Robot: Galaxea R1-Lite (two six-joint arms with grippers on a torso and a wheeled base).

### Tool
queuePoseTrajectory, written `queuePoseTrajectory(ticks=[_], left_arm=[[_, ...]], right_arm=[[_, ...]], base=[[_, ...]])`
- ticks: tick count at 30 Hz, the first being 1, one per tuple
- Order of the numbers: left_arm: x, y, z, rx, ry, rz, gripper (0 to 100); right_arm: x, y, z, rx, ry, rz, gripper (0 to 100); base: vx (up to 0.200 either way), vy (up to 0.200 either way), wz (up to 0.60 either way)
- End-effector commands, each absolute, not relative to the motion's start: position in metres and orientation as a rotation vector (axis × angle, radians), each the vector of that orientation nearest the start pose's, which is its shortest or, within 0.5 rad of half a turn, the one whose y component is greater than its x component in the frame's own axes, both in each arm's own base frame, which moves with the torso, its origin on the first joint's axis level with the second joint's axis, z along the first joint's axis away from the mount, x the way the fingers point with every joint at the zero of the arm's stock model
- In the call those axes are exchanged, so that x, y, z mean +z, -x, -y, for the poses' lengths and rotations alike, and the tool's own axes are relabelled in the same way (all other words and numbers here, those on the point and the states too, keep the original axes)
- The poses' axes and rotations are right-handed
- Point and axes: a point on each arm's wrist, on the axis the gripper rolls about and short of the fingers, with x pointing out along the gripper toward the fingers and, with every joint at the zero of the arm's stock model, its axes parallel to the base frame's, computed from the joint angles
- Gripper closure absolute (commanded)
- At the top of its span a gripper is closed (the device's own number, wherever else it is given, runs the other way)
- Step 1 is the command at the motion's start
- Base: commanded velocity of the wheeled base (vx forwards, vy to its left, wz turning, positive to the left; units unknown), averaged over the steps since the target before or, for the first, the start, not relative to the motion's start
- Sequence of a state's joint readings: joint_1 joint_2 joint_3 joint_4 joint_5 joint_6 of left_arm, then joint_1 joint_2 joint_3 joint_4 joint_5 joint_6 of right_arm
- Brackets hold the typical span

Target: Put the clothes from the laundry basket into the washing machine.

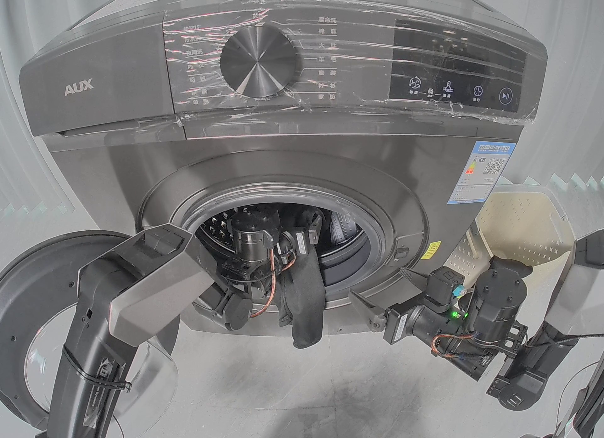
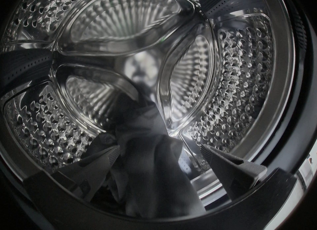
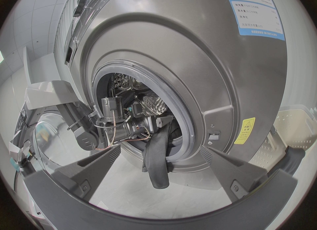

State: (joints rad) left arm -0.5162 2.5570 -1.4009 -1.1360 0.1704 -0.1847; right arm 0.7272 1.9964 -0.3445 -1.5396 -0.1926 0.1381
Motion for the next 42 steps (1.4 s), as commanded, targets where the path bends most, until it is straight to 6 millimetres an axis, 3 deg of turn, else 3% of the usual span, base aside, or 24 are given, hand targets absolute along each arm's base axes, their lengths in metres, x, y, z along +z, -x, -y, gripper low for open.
queuePoseTrajectory(ticks=[1, 7, 14, 15, 23, 27, 32, 35, 41, 42], left_arm=[[0.030, -0.402, 0.241, -0.392, 0.140, -0.139, 0], [0.009, -0.380, 0.243, -0.446, 0.094, -0.242, 0], [-0.013, -0.382, 0.243, -0.442, 0.059, -0.272, 0], [-0.017, -0.382, 0.242, -0.441, 0.046, -0.277, 100], [-0.018, -0.387, 0.243, -0.440, 0.051, -0.262, 100], [0.002, -0.402, 0.245, -0.415, 0.100, -0.180, 100], [0.043, -0.434, 0.240, -0.327, 0.195, 0.000, 100], [0.051, -0.439, 0.238, -0.320, 0.207, 0.039, 100], [0.046, -0.438, 0.234, -0.313, 0.204, 0.037, 100], [0.048, -0.438, 0.234, -0.314, 0.208, 0.038, 0]], right_arm=[[0.081, -0.217, -0.187, 0.526, -0.083, -0.141, 0], [0.081, -0.216, -0.187, 0.528, -0.084, -0.140, 0], [0.082, -0.216, -0.187, 0.528, -0.084, -0.138, 0], [0.082, -0.217, -0.187, 0.525, -0.084, -0.138, 0], [0.082, -0.217, -0.188, 0.528, -0.086, -0.137, 0], [0.082, -0.217, -0.187, 0.525, -0.087, -0.137, 0], [0.082, -0.217, -0.188, 0.527, -0.087, -0.136, 0], [0.082, -0.217, -0.187, 0.527, -0.087, -0.137, 0], [0.082, -0.217, -0.187, 0.525, -0.087, -0.137, 0], [0.082, -0.217, -0.187, 0.527, -0.087, -0.137, 0]], base=[[0.000, 0.000, 0.00], [0.000, 0.000, 0.00], [0.000, 0.000, 0.00], [0.000, 0.000, 0.00], [0.000, 0.000, 0.00], [0.000, 0.000, 0.00], [0.000, 0.000, 0.00], [0.000, 0.000, 0.00], [0.000, 0.000, 0.00], [0.000, 0.000, 0.00]])
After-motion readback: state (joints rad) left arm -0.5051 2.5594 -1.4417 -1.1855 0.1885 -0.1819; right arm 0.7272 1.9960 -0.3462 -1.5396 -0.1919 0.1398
